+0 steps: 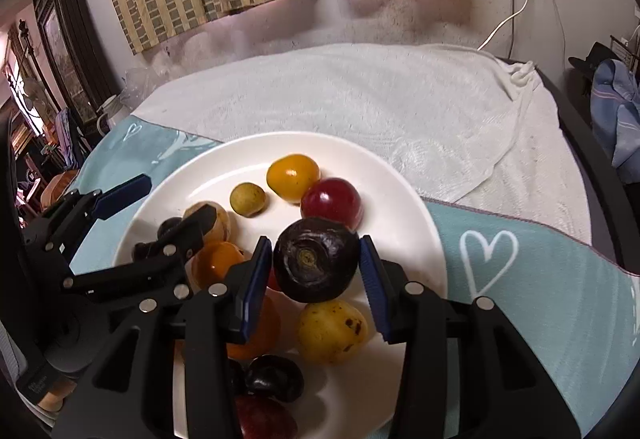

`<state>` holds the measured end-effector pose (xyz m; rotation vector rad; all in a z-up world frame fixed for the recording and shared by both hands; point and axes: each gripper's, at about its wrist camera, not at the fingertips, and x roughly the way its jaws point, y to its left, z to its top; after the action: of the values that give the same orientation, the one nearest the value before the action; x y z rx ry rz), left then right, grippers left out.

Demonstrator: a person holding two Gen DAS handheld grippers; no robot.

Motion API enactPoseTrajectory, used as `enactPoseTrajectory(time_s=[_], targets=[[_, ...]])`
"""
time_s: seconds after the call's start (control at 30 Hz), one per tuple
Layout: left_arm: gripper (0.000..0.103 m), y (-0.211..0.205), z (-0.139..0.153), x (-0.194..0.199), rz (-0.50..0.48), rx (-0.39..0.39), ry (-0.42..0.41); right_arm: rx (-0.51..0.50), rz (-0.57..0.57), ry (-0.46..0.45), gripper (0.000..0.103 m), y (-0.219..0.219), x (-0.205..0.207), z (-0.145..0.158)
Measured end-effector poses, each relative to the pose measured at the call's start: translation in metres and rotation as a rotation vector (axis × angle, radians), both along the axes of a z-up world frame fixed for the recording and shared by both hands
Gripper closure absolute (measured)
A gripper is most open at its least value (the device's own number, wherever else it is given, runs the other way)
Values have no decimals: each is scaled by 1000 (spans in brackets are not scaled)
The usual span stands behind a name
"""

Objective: Organize fruits

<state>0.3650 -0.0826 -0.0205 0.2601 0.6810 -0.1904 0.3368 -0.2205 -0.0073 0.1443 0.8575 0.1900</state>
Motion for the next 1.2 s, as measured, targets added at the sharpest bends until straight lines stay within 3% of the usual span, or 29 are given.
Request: enactPoseTrajectory(time_s=[0.37, 0.73, 0.87, 1.0, 1.03, 1.07, 1.2], targets=[[24, 8, 41, -48, 4, -6, -81, -16, 38, -110, 58, 12, -46, 54], [14, 20, 108, -117, 15, -35, -194, -8, 53, -250, 58, 22, -114, 121], [10, 28, 121, -139, 35, -54, -211, -10, 39, -303, 43, 22, -142, 137], [2, 39, 130, -160, 62, -78, -233, -42, 7, -409, 38, 21, -177, 153], [2, 42, 132, -167, 62, -88, -240, -53, 0, -426, 27, 21, -185, 155], [2, 44, 133, -173, 61, -95, -242, -60, -7, -439, 1, 20, -192, 156], [2, 52, 129, -193, 91, -95, -219, -47, -35, -471, 1, 15, -215, 150]])
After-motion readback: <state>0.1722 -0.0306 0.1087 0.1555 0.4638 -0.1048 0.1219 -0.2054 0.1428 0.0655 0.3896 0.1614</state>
